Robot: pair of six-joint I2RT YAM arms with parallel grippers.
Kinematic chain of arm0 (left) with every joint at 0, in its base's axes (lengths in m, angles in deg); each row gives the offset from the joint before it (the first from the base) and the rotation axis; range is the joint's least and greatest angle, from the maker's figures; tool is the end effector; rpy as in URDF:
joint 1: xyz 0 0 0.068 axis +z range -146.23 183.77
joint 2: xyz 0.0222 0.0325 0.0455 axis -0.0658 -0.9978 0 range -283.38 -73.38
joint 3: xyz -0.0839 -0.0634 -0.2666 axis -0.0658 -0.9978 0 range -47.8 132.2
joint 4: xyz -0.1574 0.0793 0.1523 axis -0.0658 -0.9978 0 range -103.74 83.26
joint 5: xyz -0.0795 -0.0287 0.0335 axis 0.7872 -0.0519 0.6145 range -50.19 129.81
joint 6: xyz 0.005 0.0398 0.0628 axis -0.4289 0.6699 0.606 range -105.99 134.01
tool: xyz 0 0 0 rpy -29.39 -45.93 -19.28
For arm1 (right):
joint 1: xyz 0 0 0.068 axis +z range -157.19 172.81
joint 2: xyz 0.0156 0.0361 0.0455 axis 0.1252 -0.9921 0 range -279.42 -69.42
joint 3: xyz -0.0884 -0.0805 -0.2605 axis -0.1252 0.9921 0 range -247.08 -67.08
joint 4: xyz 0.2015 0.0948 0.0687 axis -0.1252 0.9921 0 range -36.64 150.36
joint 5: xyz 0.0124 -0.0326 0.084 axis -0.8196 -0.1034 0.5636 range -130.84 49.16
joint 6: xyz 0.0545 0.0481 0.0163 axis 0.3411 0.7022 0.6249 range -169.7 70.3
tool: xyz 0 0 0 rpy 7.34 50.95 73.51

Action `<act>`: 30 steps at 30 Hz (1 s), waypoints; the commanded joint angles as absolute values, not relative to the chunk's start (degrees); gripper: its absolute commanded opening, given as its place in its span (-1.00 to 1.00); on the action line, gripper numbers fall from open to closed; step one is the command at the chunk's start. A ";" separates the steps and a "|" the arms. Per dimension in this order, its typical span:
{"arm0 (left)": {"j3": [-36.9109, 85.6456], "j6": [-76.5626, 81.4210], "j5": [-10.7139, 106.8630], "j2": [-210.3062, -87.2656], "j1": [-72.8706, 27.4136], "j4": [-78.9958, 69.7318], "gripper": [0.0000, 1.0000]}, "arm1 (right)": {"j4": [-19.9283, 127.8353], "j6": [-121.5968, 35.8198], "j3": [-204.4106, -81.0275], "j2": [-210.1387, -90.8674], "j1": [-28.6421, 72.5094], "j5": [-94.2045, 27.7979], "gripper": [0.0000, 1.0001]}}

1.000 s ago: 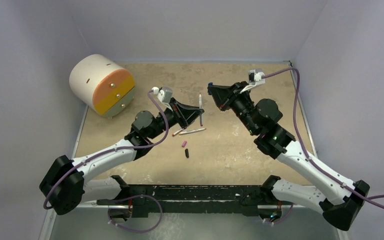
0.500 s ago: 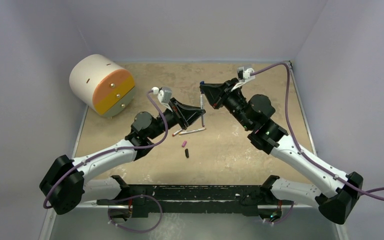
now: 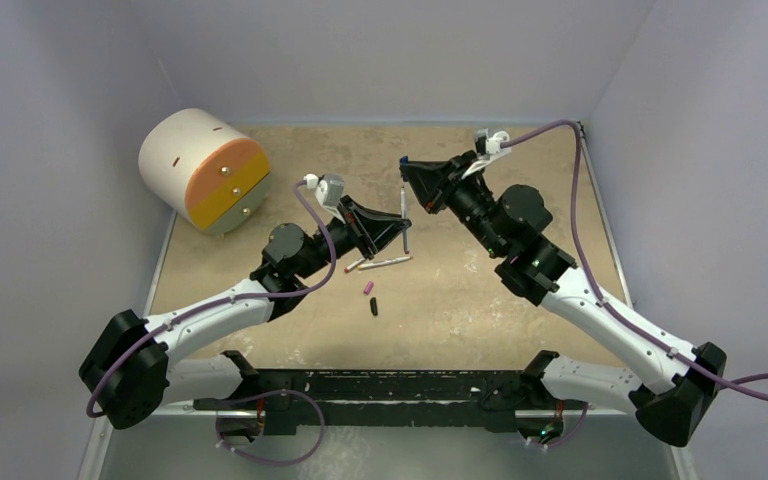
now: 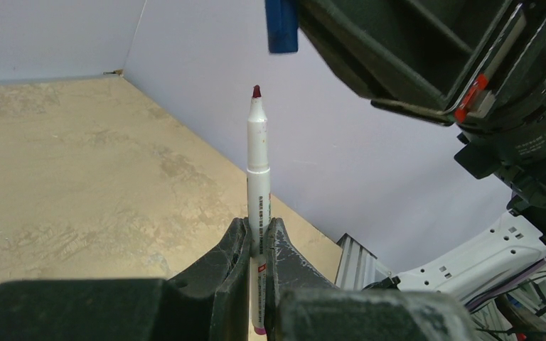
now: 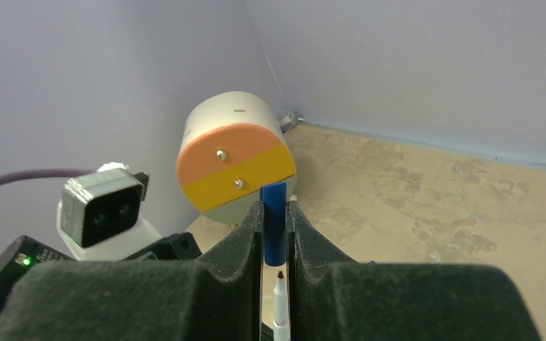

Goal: Insert the pens into the pen caps

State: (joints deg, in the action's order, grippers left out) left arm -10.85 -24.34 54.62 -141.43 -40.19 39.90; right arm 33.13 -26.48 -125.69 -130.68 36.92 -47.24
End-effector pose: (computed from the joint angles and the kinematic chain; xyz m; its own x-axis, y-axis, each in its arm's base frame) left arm 0.1761 -0.1921 0.3483 -0.3752 -0.4715 -0.7981 0.7850 0.2963 -0.5441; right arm 0.1721 0.1571 0.4487 -0.0435 0.5036 -0.8628 -0.6511 0.6407 0.4069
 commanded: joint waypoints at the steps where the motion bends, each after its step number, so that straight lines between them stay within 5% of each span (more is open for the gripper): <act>1: -8.65 -23.55 55.37 -140.49 -40.44 41.43 -1.00 | 30.72 -28.87 -130.11 -130.87 36.84 -46.82 -1.00; 30: -8.82 -23.06 55.11 -138.81 -40.43 40.11 -1.00 | 29.75 -26.17 -124.31 -129.86 36.84 -45.94 -1.00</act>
